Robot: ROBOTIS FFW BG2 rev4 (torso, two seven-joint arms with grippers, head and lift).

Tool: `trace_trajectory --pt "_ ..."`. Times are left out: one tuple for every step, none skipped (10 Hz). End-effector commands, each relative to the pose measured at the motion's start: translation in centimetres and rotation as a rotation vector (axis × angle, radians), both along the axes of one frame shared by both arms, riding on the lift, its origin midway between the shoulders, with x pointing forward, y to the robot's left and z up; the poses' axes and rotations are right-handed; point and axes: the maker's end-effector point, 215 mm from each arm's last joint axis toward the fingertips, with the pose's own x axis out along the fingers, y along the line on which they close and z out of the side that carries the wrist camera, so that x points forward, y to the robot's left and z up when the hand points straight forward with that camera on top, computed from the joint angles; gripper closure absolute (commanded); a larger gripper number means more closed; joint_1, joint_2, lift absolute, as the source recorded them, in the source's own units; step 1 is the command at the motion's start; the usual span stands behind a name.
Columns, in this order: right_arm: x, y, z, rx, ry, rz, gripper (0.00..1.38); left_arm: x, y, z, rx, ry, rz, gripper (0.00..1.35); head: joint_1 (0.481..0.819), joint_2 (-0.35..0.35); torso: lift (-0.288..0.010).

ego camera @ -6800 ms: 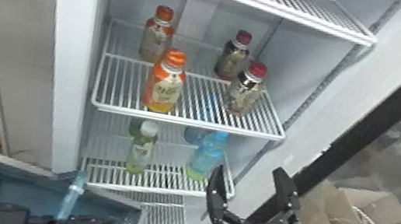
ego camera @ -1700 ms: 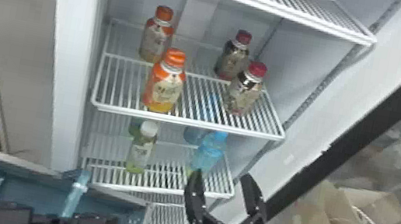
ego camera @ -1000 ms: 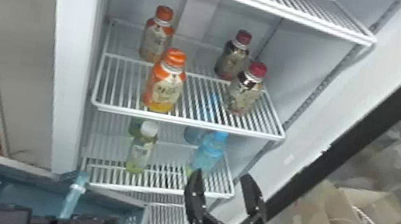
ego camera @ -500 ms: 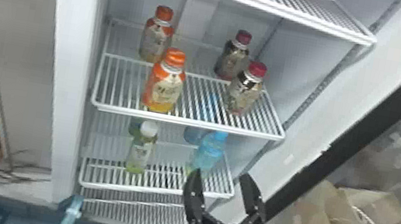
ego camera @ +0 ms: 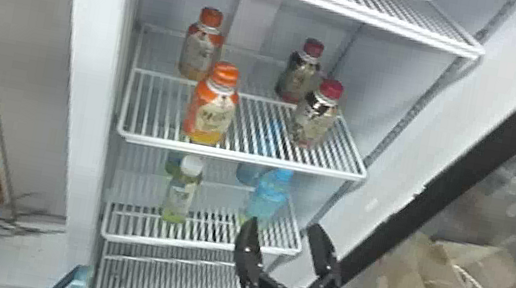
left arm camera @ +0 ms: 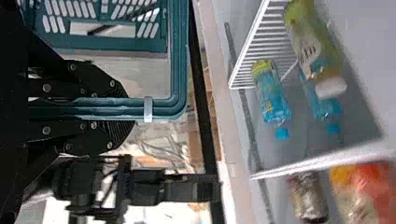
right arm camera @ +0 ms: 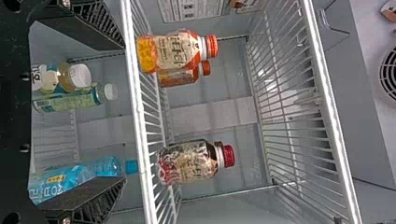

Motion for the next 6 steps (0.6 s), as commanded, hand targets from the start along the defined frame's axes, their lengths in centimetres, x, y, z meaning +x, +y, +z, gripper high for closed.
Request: trace_trajectory --pt "0.0 0.0 -0.1 0.0 0.002 0.0 0.04 1.2 1.1 -4.6 0.007 0.107 0.092 1.21 0.695 -0.35 -0.04" --pt "0.1 0.1 0.0 0.001 0.0 0.001 0.03 1.8 2.1 -8.2 -0.01 0.189 0.157 1.21 0.695 -0.345 -0.04" --pt "0.0 0.2 -0.2 0.002 0.003 0.003 0.03 2.3 2.7 -10.5 -0.054 0.255 0.228 1.21 0.695 -0.329 -0.04" --pt "0.0 0.1 -0.2 0.007 0.003 0.001 0.03 1.7 3.3 -12.5 -0.027 0.29 0.247 1.21 0.695 -0.319 -0.04" --pt "0.2 0.1 -0.1 0.006 0.001 0.002 0.03 1.5 3.9 -14.0 -0.011 0.32 0.257 1.21 0.695 -0.302 -0.04" --pt "0.2 0.3 -0.2 0.008 0.001 0.005 0.03 1.5 4.7 -15.9 0.002 0.351 0.29 1.21 0.695 -0.291 -0.04"
